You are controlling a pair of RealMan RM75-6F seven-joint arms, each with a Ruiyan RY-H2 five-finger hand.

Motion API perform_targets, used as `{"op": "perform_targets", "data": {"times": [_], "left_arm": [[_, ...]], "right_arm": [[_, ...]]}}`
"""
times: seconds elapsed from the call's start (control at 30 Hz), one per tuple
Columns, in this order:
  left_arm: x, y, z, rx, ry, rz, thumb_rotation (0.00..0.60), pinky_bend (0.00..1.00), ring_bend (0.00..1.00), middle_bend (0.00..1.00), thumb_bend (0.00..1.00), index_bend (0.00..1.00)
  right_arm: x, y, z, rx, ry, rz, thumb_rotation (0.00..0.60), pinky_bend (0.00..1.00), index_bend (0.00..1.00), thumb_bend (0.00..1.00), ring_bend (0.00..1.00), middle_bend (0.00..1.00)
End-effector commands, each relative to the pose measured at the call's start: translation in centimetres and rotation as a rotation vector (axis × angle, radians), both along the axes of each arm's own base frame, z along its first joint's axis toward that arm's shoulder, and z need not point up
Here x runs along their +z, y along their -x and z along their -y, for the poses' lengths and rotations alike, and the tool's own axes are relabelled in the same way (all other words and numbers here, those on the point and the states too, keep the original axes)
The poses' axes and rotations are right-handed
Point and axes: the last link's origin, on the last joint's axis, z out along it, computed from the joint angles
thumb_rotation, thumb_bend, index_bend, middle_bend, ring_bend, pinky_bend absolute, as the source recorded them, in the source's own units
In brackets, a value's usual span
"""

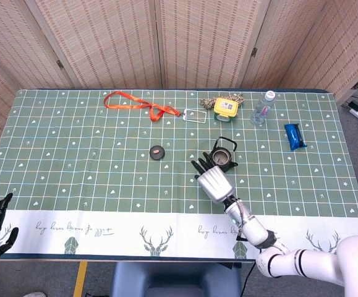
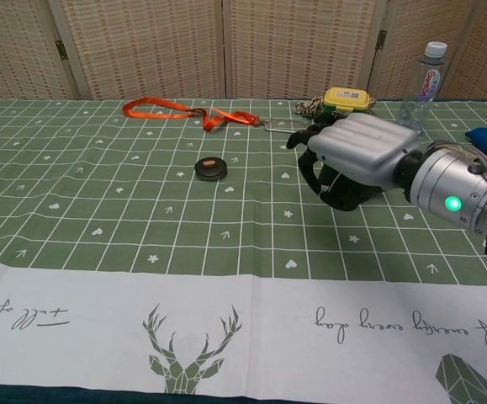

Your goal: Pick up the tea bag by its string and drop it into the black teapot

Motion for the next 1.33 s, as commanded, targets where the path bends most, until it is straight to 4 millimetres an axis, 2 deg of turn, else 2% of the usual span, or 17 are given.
{"op": "perform_targets", "data": {"times": [0.03,0.13,0.17,0.27,0.43,0.57,0.67,0.87,1.0,1.13,1.33], "left_arm": [[0.0,0.0,-0.1,0.002,0.000,-0.002,0.600,0.04,0.14,0.20,0.34,0.04],[-0.1,0.1,-0.1,0.005,0.002,-0.006,0.600,0.04,0.14,0.20,0.34,0.04],[-0.1,0.0,-0.1,0.005,0.003,-0.008,0.600,0.04,0.14,0.20,0.34,0.04],[-0.2,0.0,-0.1,0.006,0.005,-0.011,0.600,0.04,0.14,0.20,0.34,0.04],[-0.2,0.0,-0.1,0.006,0.003,-0.013,0.600,0.04,0.14,0.20,0.34,0.04],[-0.1,0.1,0.0,0.006,-0.001,-0.012,0.600,0.04,0.14,0.20,0.34,0.04],[-0.2,0.1,-0.1,0.011,0.004,-0.015,0.600,0.04,0.14,0.20,0.34,0.04],[-0.6,-0.3,0.2,0.003,0.007,-0.024,0.600,0.04,0.14,0.20,0.34,0.03],[-0.9,-0.5,0.3,-0.007,0.012,-0.029,0.600,0.04,0.14,0.20,0.34,0.02],[-0.7,-0.6,0.4,-0.010,0.005,-0.022,0.600,0.03,0.14,0.20,0.34,0.02],[-0.6,-0.7,0.3,-0.019,0.020,0.000,0.600,0.04,0.14,0.20,0.34,0.01]], "right_arm": [[0.3,0.3,-0.3,-0.021,0.002,-0.030,0.600,0.00,0.19,0.48,0.03,0.05],[0.8,0.4,-0.5,-0.032,0.009,-0.046,0.600,0.00,0.03,0.45,0.00,0.01],[1.0,0.4,-0.6,-0.038,0.009,-0.051,0.600,0.00,0.01,0.43,0.00,0.01],[1.4,0.5,-0.8,-0.048,0.010,-0.062,0.600,0.00,0.00,0.38,0.00,0.00],[2.6,0.4,-1.6,-0.064,0.005,-0.046,0.600,0.00,0.00,0.37,0.00,0.00],[5.2,0.7,-3.0,-0.097,0.043,-0.003,0.600,0.00,0.00,0.37,0.00,0.00],[8.6,2.6,-5.0,-0.197,0.123,0.029,0.600,0.00,0.00,0.37,0.00,0.00],[15.4,8.6,-9.7,-0.447,0.270,0.115,0.600,0.00,0.00,0.37,0.00,0.00],[19.1,12.1,-12.4,-0.531,0.418,0.161,0.600,0.00,0.00,0.37,0.00,0.00],[21.0,15.1,-14.9,-0.593,0.508,0.232,0.600,0.00,0.00,0.37,0.00,0.00],[21.2,18.0,-16.6,-0.636,0.511,0.285,0.600,0.00,0.00,0.37,0.00,0.00]]}}
